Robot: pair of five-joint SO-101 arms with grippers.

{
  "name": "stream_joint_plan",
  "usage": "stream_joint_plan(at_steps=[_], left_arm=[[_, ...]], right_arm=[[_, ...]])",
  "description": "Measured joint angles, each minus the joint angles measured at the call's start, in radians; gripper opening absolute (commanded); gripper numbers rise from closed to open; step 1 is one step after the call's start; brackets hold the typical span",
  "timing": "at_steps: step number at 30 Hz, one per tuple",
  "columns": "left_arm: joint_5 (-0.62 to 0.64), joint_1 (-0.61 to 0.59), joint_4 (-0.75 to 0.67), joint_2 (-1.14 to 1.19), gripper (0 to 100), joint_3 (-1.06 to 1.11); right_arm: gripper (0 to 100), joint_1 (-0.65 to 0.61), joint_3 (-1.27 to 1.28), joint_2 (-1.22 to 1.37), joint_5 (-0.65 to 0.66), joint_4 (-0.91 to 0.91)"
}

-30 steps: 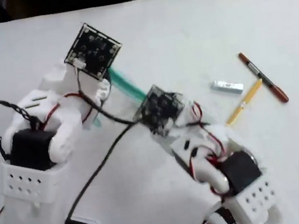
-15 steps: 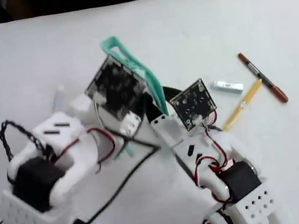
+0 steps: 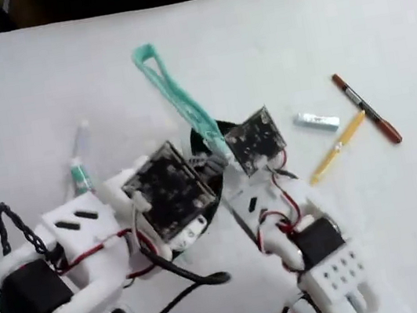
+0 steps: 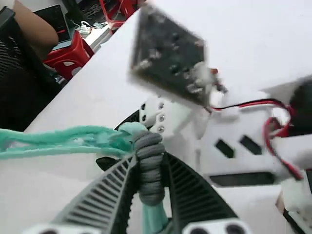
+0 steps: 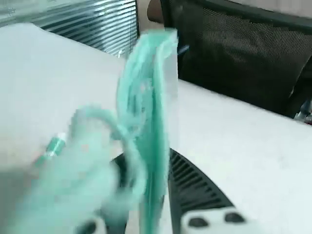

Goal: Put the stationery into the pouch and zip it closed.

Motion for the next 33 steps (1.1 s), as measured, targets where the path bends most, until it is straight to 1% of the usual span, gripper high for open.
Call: stream_joint_plan(at_steps=[2,3,7,9,13,18,20,22,24,27,30,33], left_arm=[[-0.029,0.014,0.028,0.002,5,-0.002],[-0.044,0.018,0.041,0.002,8,-0.002],[-0.069,0.015,0.107,-0.002,27,-0.051],[-0.058,-0.015,0.13,-0.009,32,-0.106],[0.003,-0.181,0.163,-0.037,32,-0.229],[0.017,-0.362,0.163,-0.038,32,-0.345],[0.017,-0.407,0.163,-0.038,32,-0.365],[0.017,-0.477,0.146,-0.038,32,-0.35],[0.017,-0.563,0.097,-0.038,32,-0.284],[0.017,-0.709,-0.018,-0.038,32,-0.094],[0.017,-0.85,-0.204,-0.025,32,0.17],[0.017,-0.944,-0.407,-0.02,32,0.443]], right_arm=[[1.9,0.0,0.002,0.041,-0.003,-0.005],[1.9,0.0,0.002,0.032,-0.003,-0.003],[1.9,0.017,0.0,0.048,0.0,-0.003],[1.9,0.052,0.0,0.051,-0.003,-0.003],[1.9,0.083,0.015,-0.006,-0.003,0.034],[1.9,0.089,0.043,-0.18,-0.002,0.133],[1.9,0.091,0.046,-0.245,-0.002,0.173],[1.9,0.091,0.046,-0.296,-0.002,0.204],[1.9,0.11,0.046,-0.333,0.0,0.221],[1.9,0.129,0.046,-0.358,0.0,0.233],[1.9,0.126,0.046,-0.361,0.0,0.236],[1.9,0.126,0.046,-0.361,0.0,0.236]])
